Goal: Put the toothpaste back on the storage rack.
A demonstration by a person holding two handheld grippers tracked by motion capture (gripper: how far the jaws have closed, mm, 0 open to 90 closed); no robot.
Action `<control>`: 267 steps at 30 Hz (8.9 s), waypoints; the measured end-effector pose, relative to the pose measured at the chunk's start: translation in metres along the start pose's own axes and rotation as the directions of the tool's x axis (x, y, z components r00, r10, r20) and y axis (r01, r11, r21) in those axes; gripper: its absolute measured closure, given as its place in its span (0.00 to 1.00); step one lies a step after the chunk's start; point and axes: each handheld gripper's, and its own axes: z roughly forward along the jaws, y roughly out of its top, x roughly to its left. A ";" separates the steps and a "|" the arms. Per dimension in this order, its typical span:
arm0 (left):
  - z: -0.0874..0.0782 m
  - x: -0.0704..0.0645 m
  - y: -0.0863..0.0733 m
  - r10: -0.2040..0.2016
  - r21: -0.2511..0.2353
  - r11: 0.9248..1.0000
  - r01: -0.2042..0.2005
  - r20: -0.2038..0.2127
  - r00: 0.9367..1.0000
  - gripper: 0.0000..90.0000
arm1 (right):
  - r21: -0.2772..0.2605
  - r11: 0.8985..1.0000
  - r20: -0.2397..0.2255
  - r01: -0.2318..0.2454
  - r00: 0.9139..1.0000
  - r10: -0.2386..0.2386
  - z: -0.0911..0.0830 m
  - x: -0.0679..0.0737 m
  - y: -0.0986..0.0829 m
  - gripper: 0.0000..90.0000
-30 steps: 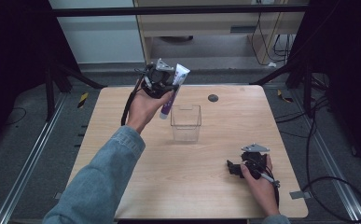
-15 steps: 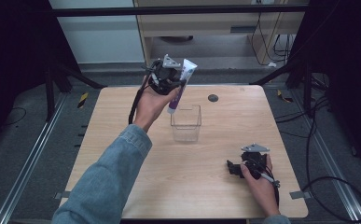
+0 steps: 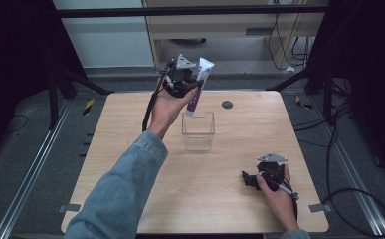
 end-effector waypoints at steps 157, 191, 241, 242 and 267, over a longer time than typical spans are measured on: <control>0.087 -0.035 -0.091 -0.065 0.249 0.967 0.053 0.042 0.997 0.86 | 0.001 1.000 -0.003 -0.005 1.000 0.005 0.000 0.000 0.000 0.00; 0.085 -0.033 -0.091 -0.073 0.233 0.971 0.060 0.050 0.996 0.77 | 0.001 1.000 -0.003 -0.005 1.000 0.005 0.000 0.000 0.000 0.00; 0.046 -0.052 -0.076 0.046 0.185 0.981 -0.061 0.082 0.996 0.27 | 0.002 1.000 -0.003 -0.007 1.000 0.007 0.000 0.000 0.000 0.00; 0.045 -0.053 -0.076 0.053 0.185 0.980 -0.068 0.086 0.995 0.25 | 0.002 1.000 -0.003 -0.007 1.000 0.007 0.000 0.000 0.000 0.00; 0.010 -0.077 -0.089 0.114 0.183 0.973 -0.138 0.137 0.984 0.07 | 0.001 1.000 -0.003 -0.005 1.000 0.005 0.000 0.000 0.000 0.00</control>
